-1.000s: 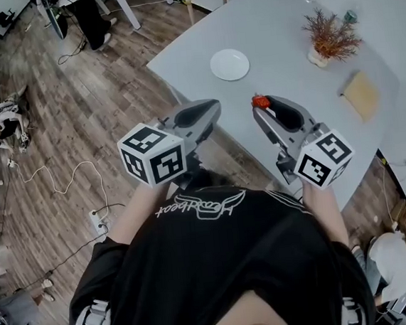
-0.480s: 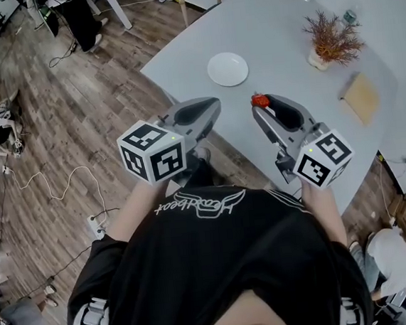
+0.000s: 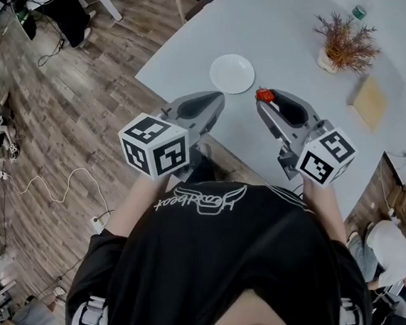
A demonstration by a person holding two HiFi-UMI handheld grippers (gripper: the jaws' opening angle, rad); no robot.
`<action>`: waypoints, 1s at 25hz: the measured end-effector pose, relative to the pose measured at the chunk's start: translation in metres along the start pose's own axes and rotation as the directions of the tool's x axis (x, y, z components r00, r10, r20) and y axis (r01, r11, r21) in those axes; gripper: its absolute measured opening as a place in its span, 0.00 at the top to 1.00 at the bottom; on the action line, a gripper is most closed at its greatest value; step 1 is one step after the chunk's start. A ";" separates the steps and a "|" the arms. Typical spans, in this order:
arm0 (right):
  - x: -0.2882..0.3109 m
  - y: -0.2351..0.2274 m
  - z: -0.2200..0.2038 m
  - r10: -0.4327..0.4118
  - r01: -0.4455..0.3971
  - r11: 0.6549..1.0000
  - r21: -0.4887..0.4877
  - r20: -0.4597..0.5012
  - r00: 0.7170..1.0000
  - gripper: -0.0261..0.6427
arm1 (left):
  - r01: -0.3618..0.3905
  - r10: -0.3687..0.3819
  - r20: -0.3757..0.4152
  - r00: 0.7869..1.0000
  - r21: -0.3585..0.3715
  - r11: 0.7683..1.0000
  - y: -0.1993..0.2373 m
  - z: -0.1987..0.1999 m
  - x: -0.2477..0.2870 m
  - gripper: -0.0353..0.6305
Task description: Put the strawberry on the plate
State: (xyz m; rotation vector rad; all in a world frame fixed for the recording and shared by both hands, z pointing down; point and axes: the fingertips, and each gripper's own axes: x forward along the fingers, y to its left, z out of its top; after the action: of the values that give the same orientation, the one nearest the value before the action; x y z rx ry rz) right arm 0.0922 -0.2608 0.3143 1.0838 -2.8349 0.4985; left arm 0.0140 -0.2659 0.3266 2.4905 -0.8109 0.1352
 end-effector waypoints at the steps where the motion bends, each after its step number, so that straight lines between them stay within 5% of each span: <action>1: 0.007 -0.005 0.001 -0.007 0.007 1.000 0.003 -0.002 1.000 0.77 | 0.003 -0.004 -0.006 1.000 -0.003 1.000 0.008 0.003 0.003 0.94; 15: 0.086 -0.075 -0.009 -0.097 0.102 0.993 0.064 -0.066 0.993 0.77 | 0.057 -0.066 -0.121 0.990 -0.069 0.996 0.100 0.008 0.051 0.94; 25: 0.126 -0.122 -0.056 -0.125 0.141 0.987 0.075 -0.185 0.975 0.77 | 0.042 -0.066 -0.181 0.981 -0.135 0.990 0.142 -0.011 0.075 0.94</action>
State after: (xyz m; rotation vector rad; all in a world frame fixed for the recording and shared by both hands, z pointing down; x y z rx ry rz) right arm 0.0756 -0.4086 0.4225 1.1688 -2.5871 0.6782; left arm -0.0055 -0.3977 0.4177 2.3330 -0.6525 0.2816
